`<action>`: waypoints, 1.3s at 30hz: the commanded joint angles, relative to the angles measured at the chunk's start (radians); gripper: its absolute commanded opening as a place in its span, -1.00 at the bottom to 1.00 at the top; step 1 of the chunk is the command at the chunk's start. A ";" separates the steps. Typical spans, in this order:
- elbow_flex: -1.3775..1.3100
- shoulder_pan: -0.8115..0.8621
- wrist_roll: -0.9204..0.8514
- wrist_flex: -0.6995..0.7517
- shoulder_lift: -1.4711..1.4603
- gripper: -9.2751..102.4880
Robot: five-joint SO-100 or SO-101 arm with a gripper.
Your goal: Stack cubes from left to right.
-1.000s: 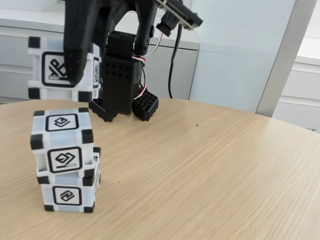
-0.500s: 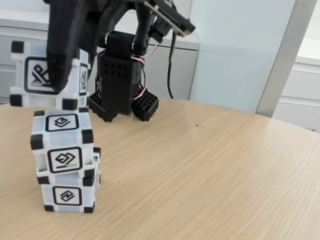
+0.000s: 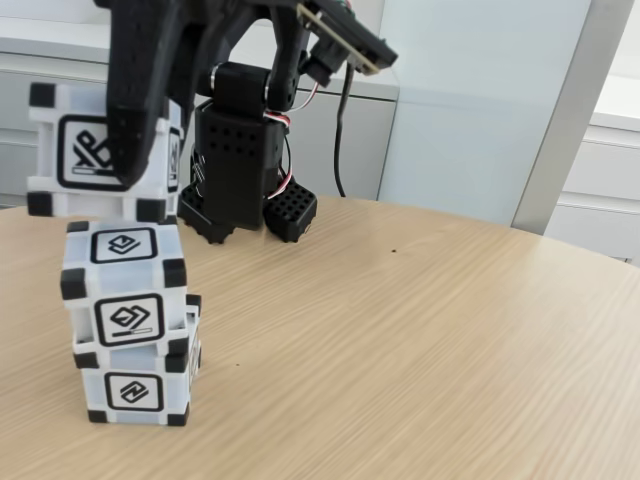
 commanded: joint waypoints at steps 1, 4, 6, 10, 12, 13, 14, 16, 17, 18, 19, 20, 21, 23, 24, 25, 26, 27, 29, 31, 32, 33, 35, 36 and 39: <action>-0.032 0.000 0.006 -0.011 0.000 -0.78; -0.032 0.000 0.025 -0.009 0.000 -0.65; -0.031 0.000 0.026 -0.006 0.000 -0.52; -0.031 0.000 0.028 -0.005 0.002 -0.32; -0.031 0.000 0.029 -0.005 0.002 -0.29; -0.031 0.000 0.028 -0.003 0.003 -0.27; -0.031 0.000 0.028 -0.002 0.003 -0.26; -0.031 0.000 0.028 0.002 0.005 -0.25; -0.031 0.000 0.029 0.002 0.005 -0.24; -0.031 0.000 0.031 0.003 0.008 -0.24; -0.031 0.000 0.032 0.003 0.009 -0.24; -0.031 0.000 0.034 0.003 0.014 -0.23; -0.031 0.000 0.034 0.003 0.017 -0.22; -0.031 0.000 0.037 0.003 0.020 -0.21; -0.032 -0.002 0.040 0.003 0.023 -0.21; -0.032 -0.005 0.043 0.003 0.034 -0.21; -0.034 -0.023 0.040 0.003 0.051 -0.21; -0.035 -0.051 0.035 0.003 0.072 -0.21; -0.034 -0.126 0.032 0.005 0.126 -0.21; -0.034 -0.207 0.038 0.006 0.193 -0.25; -0.032 -0.241 0.038 0.008 0.233 -0.29; -0.031 -0.268 0.038 0.009 0.273 -0.35; -0.031 -0.310 0.035 0.014 0.356 -0.50; -0.031 -0.322 0.028 0.028 0.399 -0.60; -0.029 -0.339 0.018 0.089 0.534 -0.83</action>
